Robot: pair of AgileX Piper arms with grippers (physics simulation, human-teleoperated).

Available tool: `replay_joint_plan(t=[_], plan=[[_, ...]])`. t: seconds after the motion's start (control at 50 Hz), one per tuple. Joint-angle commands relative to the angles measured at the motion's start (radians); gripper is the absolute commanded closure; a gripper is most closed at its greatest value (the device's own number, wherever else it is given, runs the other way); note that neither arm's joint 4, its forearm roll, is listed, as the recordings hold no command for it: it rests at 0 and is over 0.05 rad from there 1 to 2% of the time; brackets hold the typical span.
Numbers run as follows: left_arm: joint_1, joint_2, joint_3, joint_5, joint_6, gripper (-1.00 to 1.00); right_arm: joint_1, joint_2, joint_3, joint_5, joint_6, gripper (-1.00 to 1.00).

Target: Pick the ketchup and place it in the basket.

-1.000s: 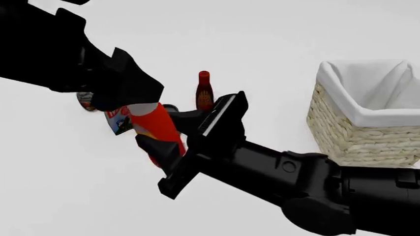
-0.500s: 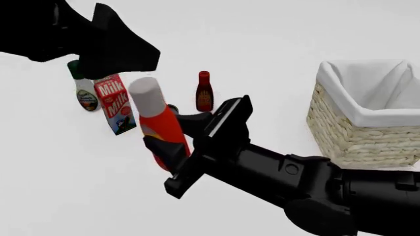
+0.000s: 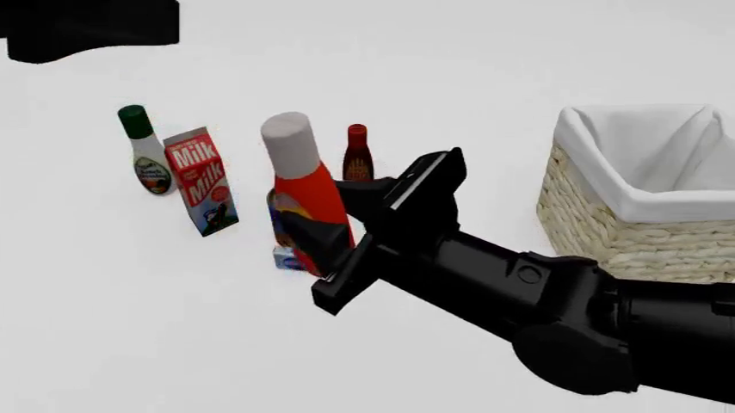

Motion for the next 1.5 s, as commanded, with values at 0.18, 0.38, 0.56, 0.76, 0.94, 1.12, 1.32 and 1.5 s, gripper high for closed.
replay_joint_plan(t=[0.18, 0.38, 0.56, 0.76, 0.94, 1.12, 1.32, 1.5], plan=[[0.175, -0.193, 0.275, -0.16, -0.068, -1.0, -0.073, -0.064, -0.02, 0.064, 0.017, 1.0], [0.252, -0.298, 0.474, -0.274, -0.099, -1.0, -0.119, -0.112, -0.021, 0.089, 0.027, 1.0], [0.343, -0.361, 0.611, -0.394, -0.117, -1.0, -0.18, -0.159, -0.029, 0.115, 0.04, 1.0], [0.43, -0.45, 0.731, -0.512, -0.109, -1.0, -0.25, -0.198, -0.032, 0.14, 0.035, 1.0], [0.502, -0.517, 0.826, -0.597, -0.129, -1.0, -0.322, -0.228, -0.064, 0.185, 0.024, 1.0], [0.556, -0.628, 0.937, -0.671, -0.179, -1.0, -0.388, -0.269, -0.096, 0.245, 0.015, 1.0], [0.596, -0.718, 1.001, -0.701, -0.177, -1.0, -0.452, -0.299, -0.123, 0.283, 0.007, 1.0], [0.619, -0.792, 1.034, -0.706, -0.159, -1.0, -0.526, -0.322, -0.129, 0.289, 0.026, 1.0]])
